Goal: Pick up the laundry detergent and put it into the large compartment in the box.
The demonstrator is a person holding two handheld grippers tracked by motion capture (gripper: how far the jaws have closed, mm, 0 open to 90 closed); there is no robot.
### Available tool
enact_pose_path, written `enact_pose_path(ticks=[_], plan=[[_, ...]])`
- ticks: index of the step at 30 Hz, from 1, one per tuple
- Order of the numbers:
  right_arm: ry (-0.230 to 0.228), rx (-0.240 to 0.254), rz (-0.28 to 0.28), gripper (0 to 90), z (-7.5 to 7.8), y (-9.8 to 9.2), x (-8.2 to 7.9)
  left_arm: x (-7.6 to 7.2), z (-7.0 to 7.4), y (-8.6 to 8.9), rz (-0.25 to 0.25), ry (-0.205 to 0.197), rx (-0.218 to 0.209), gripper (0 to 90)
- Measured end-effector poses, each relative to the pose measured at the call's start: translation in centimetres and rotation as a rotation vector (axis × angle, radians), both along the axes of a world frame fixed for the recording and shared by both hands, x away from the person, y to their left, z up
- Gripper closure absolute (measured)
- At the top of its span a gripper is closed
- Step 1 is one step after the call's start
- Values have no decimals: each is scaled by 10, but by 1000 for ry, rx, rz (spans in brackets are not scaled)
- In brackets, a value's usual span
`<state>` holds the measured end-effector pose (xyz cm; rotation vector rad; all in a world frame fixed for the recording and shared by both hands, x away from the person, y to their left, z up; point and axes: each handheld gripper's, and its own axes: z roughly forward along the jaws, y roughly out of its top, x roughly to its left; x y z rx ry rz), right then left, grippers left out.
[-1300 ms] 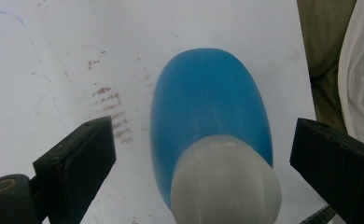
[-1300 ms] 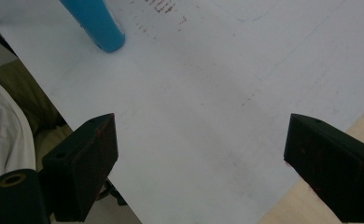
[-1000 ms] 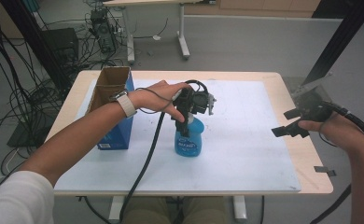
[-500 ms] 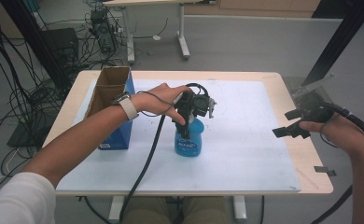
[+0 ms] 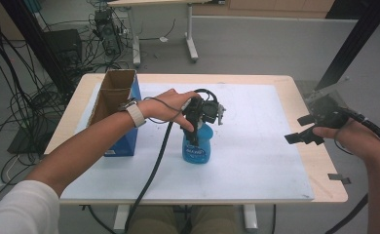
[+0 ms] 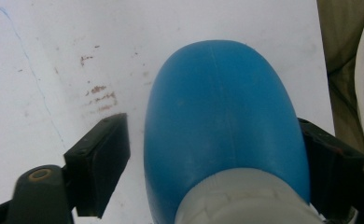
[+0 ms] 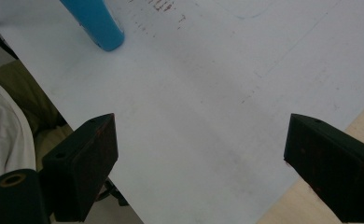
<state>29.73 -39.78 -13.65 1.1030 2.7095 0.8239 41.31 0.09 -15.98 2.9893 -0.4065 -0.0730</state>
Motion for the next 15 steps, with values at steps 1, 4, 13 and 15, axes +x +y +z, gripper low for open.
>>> enact_pose_path(ticks=[1,4,13,15], plan=[[0,0,0,97,0,0,0,0,0,0,-4,1,-3,231],[1,1,1,97,-1,0,1,3,-1,-1,-10,21,1,298],[1,0,2,97,-1,1,1,7,-2,0,-14,42,0,365],[-1,1,2,97,-1,1,1,7,-2,1,-12,45,-2,366]])
